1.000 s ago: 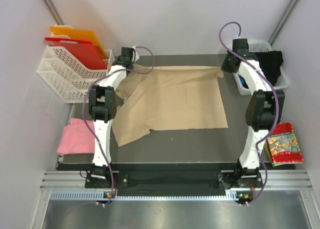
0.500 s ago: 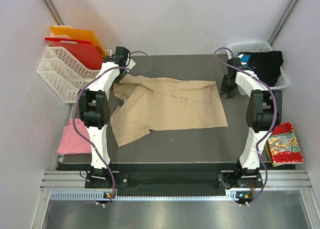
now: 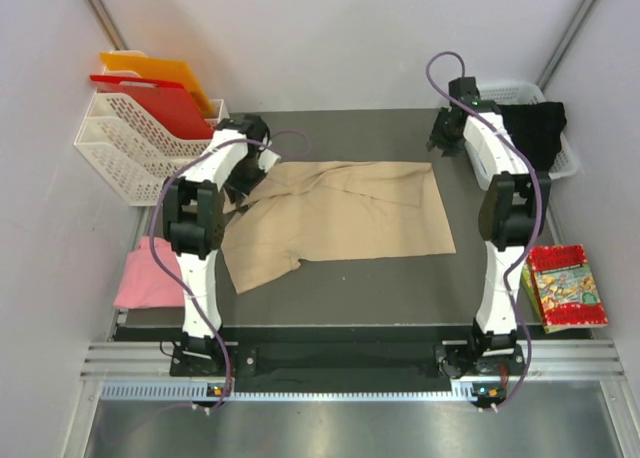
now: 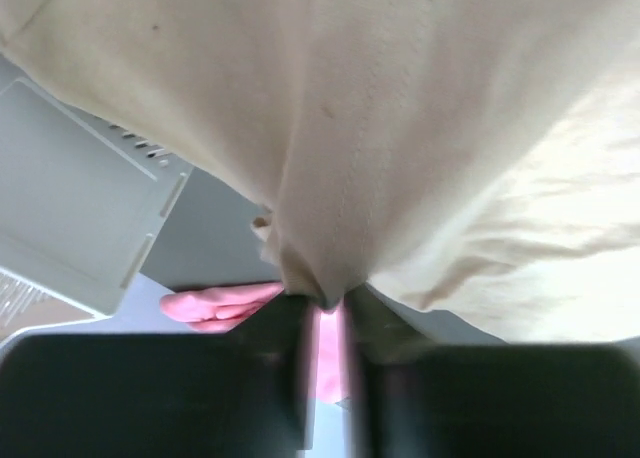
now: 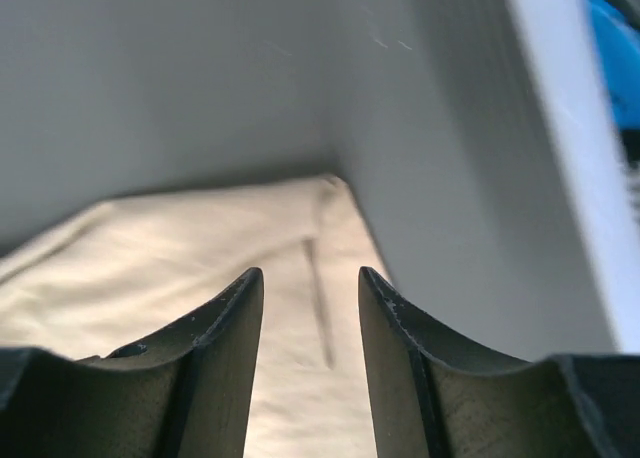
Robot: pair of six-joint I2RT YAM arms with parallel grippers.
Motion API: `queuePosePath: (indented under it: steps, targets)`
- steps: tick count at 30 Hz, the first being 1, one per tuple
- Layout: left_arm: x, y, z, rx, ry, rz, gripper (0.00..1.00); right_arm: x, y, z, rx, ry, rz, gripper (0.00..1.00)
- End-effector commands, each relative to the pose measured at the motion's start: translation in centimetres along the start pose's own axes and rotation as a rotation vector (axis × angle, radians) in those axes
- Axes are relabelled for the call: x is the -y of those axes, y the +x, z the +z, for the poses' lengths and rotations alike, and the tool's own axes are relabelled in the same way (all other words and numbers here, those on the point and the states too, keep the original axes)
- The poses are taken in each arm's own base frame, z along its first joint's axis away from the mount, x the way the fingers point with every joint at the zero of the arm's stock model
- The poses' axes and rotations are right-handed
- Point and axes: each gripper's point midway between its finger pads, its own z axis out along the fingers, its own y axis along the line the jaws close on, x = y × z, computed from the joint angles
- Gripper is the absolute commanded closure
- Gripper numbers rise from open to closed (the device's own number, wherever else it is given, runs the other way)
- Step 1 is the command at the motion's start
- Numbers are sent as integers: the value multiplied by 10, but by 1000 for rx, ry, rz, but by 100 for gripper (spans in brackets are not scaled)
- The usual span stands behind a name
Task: Fold and stack the t-shirts
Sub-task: Fold the tshirt
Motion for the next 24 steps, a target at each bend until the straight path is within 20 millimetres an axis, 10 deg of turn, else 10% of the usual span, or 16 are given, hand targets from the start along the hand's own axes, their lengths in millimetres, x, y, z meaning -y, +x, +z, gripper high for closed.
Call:
queuePosePath:
  steps: [1,7,14,24]
  targets:
    - [10,-7,-13,17,22,-15,67,-50,21,12,-64,-83,-42,57]
    - [-7,-19,-32,78,-46,-22,3,-41,62,22,-155,-44,-55,60]
    - [20,-26,-54,120,52,13,3,-8,106,2,-191,29,-95,61]
    - [71,42,-11,-25,115,140,4,6,124,2,-212,67,-120,61]
